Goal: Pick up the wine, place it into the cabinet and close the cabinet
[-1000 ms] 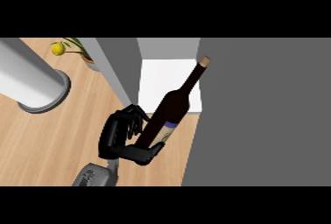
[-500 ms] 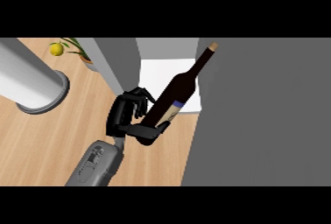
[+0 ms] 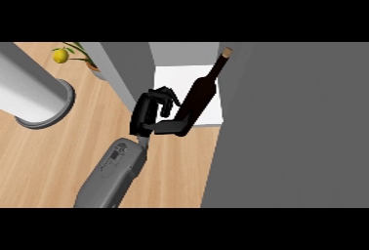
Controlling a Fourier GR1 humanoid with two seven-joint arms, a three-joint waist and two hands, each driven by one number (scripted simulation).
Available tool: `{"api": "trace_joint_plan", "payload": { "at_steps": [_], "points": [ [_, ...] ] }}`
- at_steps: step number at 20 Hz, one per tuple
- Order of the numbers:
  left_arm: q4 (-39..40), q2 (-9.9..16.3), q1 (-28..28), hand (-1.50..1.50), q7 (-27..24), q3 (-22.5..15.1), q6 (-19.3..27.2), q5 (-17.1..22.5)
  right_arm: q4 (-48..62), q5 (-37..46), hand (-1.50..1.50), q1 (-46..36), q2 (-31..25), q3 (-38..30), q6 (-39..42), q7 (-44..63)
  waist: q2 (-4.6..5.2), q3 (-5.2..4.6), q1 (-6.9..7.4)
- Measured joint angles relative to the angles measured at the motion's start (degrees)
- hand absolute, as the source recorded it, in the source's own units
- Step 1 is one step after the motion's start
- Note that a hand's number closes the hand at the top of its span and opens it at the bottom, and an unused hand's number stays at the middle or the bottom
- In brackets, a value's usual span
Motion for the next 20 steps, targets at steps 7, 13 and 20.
{"api": "trace_joint_plan", "payload": {
  "at_steps": [7,13,20],
  "points": [
    [9.0,-0.1,-8.1,1.50,-1.5,-0.9,1.9,6.0,0.2,-0.6,-1.50,0.3,1.0,0.1,0.7,-0.9,0.12,-0.01,-0.55],
    [18.0,-0.1,-15.1,1.50,-2.8,-1.8,4.9,9.4,0.3,-1.1,-1.50,1.4,1.4,0.3,1.7,-2.5,0.30,0.00,-1.60],
    [28.3,0.5,-22.3,1.50,-2.7,-1.8,7.4,10.2,0.5,-1.5,-1.50,3.0,1.8,1.2,2.9,-5.2,0.48,0.02,-2.40]
  ]
}}
